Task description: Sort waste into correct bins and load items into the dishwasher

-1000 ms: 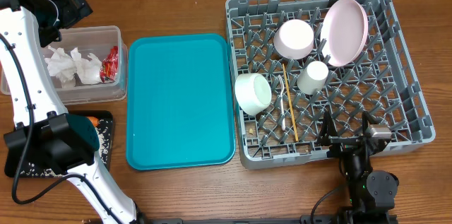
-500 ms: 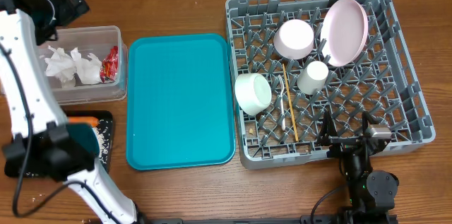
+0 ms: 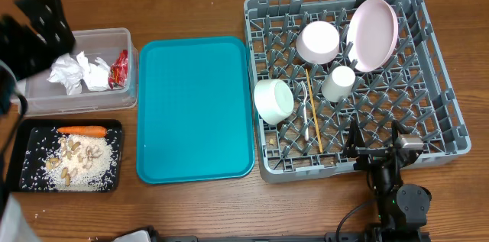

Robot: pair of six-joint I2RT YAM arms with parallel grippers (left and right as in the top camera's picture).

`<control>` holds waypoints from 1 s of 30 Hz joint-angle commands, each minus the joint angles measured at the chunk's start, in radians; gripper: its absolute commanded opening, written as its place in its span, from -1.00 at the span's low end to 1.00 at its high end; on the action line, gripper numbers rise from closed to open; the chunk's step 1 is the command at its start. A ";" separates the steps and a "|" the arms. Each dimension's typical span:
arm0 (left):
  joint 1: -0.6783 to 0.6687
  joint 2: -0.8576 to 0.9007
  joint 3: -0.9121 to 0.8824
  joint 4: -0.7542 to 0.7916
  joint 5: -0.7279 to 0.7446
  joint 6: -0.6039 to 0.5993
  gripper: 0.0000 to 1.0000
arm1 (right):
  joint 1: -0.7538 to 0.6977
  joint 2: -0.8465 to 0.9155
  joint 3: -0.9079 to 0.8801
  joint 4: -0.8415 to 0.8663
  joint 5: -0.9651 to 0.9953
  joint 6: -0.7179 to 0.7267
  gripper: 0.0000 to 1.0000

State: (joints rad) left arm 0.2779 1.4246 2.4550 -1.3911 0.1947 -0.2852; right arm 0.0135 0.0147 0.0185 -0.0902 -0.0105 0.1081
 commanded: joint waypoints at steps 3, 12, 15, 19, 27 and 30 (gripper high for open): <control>-0.089 -0.104 -0.132 -0.005 -0.072 0.039 1.00 | -0.003 -0.012 -0.011 0.006 0.010 -0.003 1.00; -0.115 -0.409 -0.701 0.002 -0.072 0.037 1.00 | -0.003 -0.012 -0.011 0.006 0.010 -0.003 1.00; -0.116 -0.551 -0.989 0.084 -0.071 0.000 1.00 | -0.003 -0.012 -0.011 0.006 0.010 -0.003 1.00; -0.116 -0.681 -1.253 0.256 -0.071 -0.060 1.00 | -0.003 -0.012 -0.011 0.006 0.010 -0.003 1.00; -0.116 -0.898 -1.705 0.754 -0.010 -0.146 1.00 | -0.003 -0.012 -0.011 0.006 0.010 -0.003 1.00; -0.116 -0.969 -1.849 0.910 0.019 -0.146 1.00 | -0.003 -0.012 -0.011 0.006 0.010 -0.003 1.00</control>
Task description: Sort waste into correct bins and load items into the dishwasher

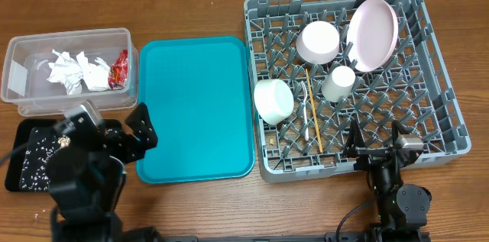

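Note:
The grey dishwasher rack point(428, 66) at the right holds a pink plate point(374, 34), a pink bowl point(318, 41), a white cup point(273, 101), a small white cup point(338, 83) and chopsticks with a fork point(309, 112). At the upper left, the clear bin point(23, 82) contains crumpled tissues point(76, 72) and a red wrapper point(119, 69). My left gripper point(114, 129) hangs open over the black food tray point(30, 167) and hides most of it. My right gripper point(376, 146) stands open at the rack's front edge, holding nothing.
A bare teal tray point(195, 108) lies in the middle between the bins and the rack. The left arm's body covers the table's lower left corner. The right arm's base sits below the rack at the bottom edge.
My left arm was up over the clear bin at the far left. It now sits low over the black food tray, covering the rice and carrot. The right arm is unchanged.

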Robot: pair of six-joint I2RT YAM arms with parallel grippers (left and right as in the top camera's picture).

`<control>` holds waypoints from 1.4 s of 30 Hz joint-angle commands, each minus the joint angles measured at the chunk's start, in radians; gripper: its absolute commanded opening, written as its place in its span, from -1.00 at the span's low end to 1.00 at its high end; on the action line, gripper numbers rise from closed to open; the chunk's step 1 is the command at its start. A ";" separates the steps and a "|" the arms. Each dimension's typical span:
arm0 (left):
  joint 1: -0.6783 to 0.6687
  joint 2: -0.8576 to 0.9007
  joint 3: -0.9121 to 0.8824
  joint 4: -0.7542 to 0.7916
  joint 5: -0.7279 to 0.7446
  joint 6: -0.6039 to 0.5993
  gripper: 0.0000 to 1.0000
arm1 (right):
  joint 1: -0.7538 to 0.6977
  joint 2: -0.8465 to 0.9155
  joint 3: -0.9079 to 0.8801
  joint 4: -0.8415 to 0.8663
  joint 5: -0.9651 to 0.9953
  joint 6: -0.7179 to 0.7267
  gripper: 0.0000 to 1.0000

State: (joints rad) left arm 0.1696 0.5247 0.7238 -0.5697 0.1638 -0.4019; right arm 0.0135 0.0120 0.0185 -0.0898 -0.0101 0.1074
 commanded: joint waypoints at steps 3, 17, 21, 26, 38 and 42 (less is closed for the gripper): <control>-0.008 -0.135 -0.246 0.215 0.066 -0.028 1.00 | -0.003 -0.009 -0.011 0.005 0.009 -0.003 1.00; -0.080 -0.366 -0.638 0.612 0.065 0.063 1.00 | -0.003 -0.007 -0.011 0.006 0.009 -0.003 1.00; -0.114 -0.413 -0.694 0.634 0.061 0.146 1.00 | -0.003 -0.007 -0.011 0.005 0.009 -0.003 1.00; -0.133 -0.469 -0.719 0.605 0.049 0.227 1.00 | -0.003 -0.007 -0.011 0.006 0.009 -0.003 1.00; -0.160 -0.521 -0.719 0.500 -0.063 0.288 1.00 | -0.003 -0.007 -0.011 0.006 0.009 -0.003 1.00; -0.160 -0.521 -0.719 0.499 -0.071 0.387 1.00 | -0.003 -0.007 -0.011 0.005 0.009 -0.003 1.00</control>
